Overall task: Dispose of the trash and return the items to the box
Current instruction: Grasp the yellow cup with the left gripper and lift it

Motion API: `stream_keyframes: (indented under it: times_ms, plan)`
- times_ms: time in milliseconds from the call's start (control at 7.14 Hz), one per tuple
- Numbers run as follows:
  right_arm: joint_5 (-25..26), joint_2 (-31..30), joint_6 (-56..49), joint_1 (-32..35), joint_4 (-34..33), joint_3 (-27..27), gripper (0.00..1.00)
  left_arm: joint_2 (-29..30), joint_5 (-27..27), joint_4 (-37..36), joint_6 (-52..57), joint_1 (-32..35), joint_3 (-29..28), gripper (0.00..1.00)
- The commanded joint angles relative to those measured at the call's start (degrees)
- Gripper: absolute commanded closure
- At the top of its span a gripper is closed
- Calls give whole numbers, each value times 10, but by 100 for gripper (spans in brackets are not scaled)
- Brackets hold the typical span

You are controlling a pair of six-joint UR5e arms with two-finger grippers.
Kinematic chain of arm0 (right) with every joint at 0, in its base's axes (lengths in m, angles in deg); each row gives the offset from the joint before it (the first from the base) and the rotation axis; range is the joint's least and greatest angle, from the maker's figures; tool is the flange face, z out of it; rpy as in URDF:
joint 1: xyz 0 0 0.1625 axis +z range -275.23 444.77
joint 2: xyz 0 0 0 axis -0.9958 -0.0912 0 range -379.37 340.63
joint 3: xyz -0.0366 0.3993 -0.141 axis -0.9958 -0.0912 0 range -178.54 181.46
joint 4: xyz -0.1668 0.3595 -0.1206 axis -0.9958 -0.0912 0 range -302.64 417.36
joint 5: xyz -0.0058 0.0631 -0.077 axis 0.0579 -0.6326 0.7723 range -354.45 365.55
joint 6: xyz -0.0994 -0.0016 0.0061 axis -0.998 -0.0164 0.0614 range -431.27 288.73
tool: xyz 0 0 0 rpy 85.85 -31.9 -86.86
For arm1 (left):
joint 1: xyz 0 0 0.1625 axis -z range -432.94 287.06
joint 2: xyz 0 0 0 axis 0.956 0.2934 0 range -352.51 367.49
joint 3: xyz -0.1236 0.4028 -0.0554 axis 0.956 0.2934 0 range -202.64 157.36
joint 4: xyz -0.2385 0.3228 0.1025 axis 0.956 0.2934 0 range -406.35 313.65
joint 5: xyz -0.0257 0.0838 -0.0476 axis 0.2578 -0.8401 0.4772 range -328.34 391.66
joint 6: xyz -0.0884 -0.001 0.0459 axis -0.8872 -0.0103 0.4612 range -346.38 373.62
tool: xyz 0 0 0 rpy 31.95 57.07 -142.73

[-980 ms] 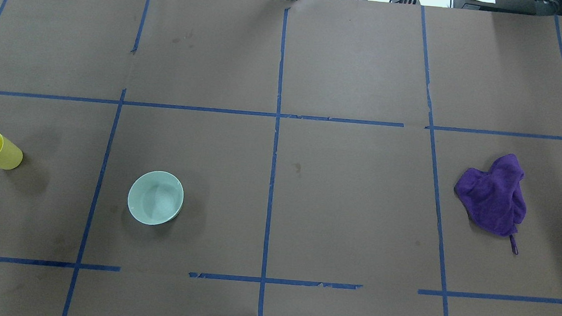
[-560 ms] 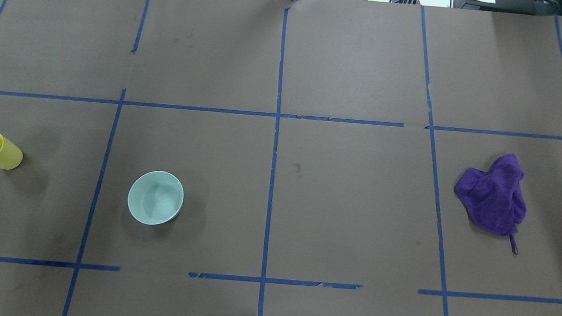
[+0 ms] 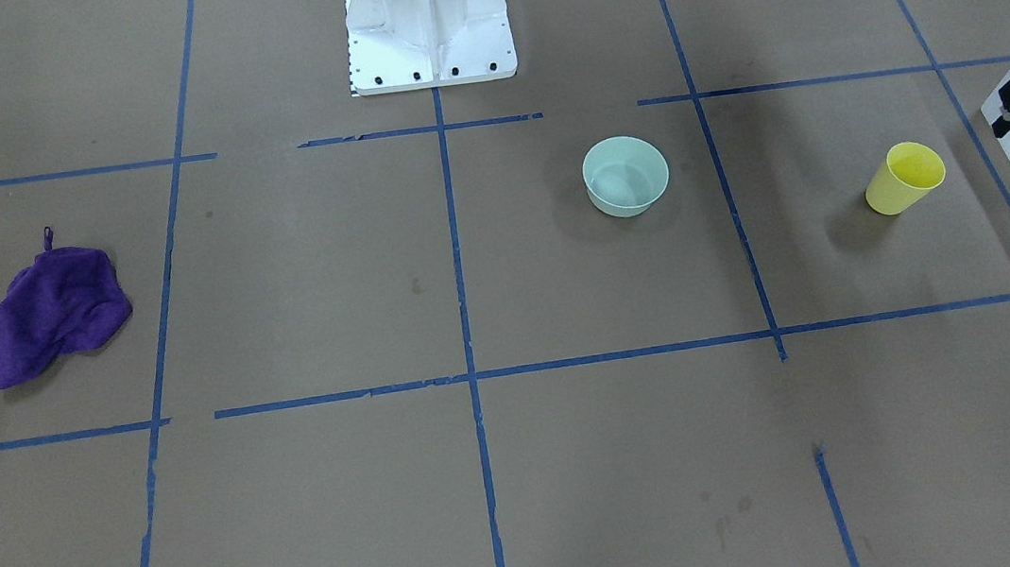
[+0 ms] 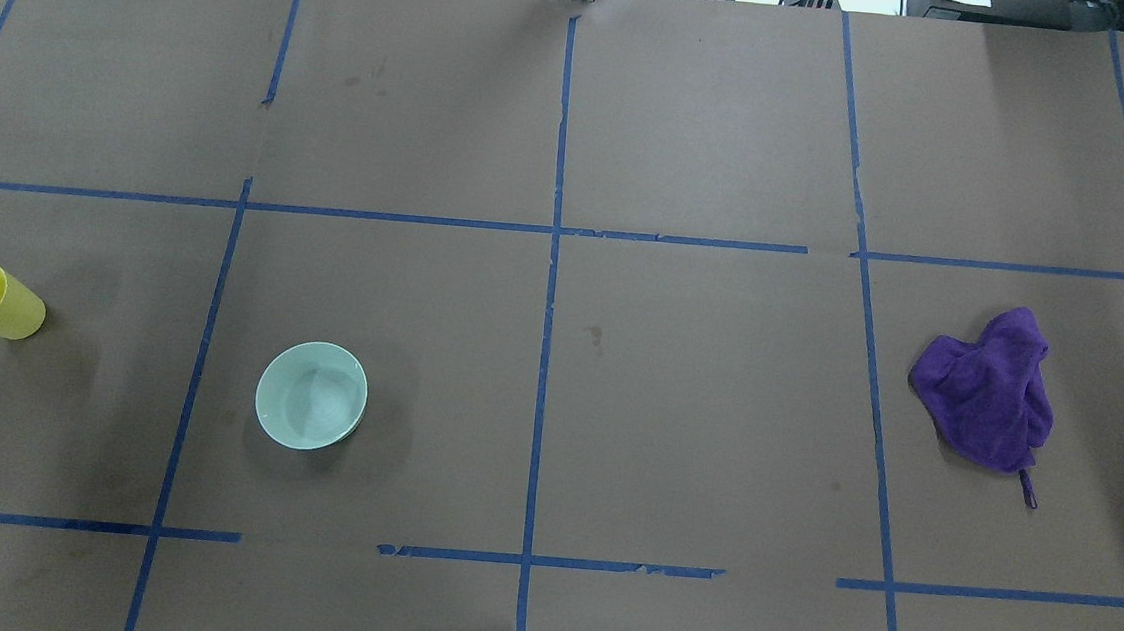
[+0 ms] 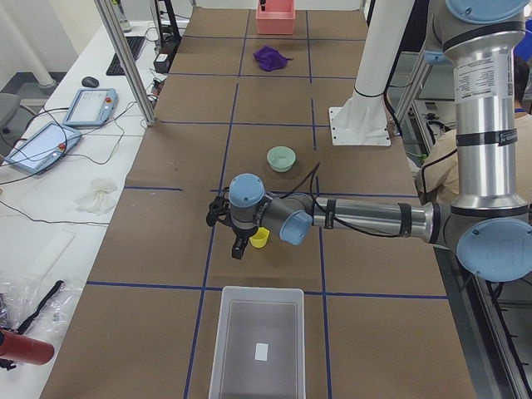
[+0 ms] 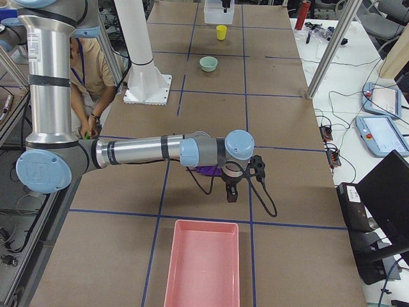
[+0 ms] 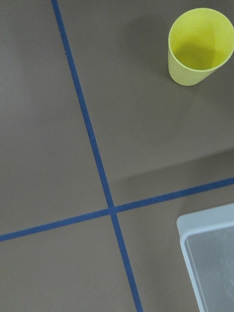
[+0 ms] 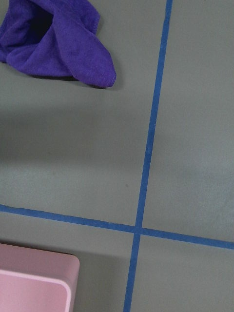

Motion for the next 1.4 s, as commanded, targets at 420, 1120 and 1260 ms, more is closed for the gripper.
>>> stream_keyframes:
  times_ms: [420,1120,1260]
  plan:
    - [-5,-13,6,-1,5,0,0,2,-44,114,-121,-86,-67,1]
    - [-44,-15,16,-1,6,-4,0,41,-60,114,-162,-142,-96,100]
    - [-45,-15,15,-1,5,-2,0,39,-101,114,-162,-139,-81,100]
